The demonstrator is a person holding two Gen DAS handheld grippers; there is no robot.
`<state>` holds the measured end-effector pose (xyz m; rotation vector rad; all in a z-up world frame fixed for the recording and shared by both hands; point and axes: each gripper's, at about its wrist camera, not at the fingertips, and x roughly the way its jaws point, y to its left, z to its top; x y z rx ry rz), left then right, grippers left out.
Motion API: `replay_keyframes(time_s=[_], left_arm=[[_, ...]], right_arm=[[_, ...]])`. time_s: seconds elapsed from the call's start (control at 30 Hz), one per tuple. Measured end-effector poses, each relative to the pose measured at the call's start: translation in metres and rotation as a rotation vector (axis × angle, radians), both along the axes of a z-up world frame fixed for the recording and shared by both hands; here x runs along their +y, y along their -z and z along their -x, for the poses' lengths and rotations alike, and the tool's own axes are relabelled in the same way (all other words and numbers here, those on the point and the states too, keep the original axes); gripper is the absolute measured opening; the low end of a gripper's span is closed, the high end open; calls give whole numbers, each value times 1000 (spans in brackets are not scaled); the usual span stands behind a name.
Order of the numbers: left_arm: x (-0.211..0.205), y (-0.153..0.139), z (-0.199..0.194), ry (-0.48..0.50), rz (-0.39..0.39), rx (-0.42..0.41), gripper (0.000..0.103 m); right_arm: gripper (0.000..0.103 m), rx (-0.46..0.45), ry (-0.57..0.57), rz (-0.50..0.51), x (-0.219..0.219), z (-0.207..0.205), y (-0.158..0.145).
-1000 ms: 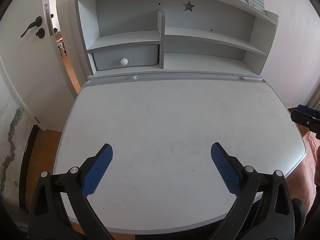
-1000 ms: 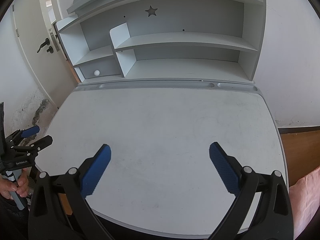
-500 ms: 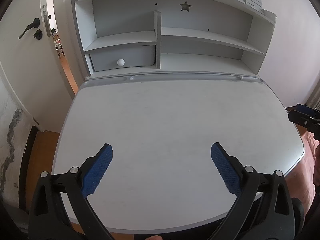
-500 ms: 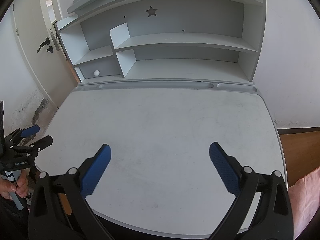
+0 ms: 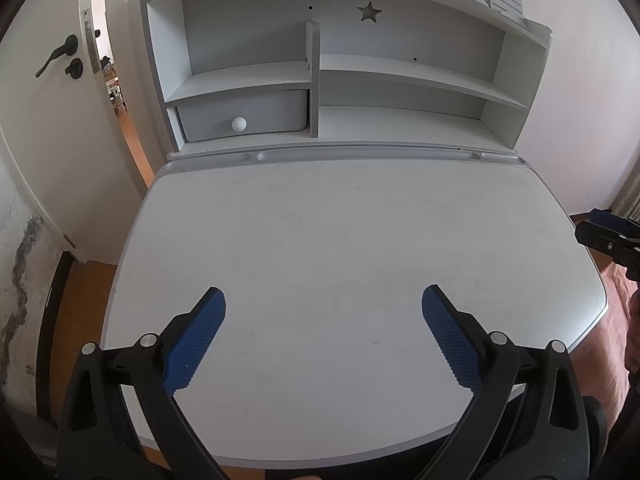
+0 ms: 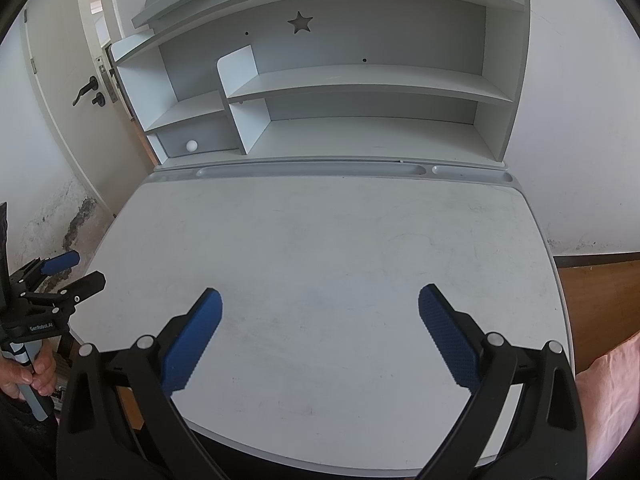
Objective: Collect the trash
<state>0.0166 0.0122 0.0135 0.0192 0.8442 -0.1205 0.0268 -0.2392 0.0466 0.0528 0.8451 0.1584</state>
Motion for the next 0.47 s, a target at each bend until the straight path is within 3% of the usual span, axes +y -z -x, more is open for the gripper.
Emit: replay_keyframes(time_s=[0.47], left_arm=[[1,-2,-1,1,5,-1,96]], right_arm=[[95,2,4,0,-1,0,1]])
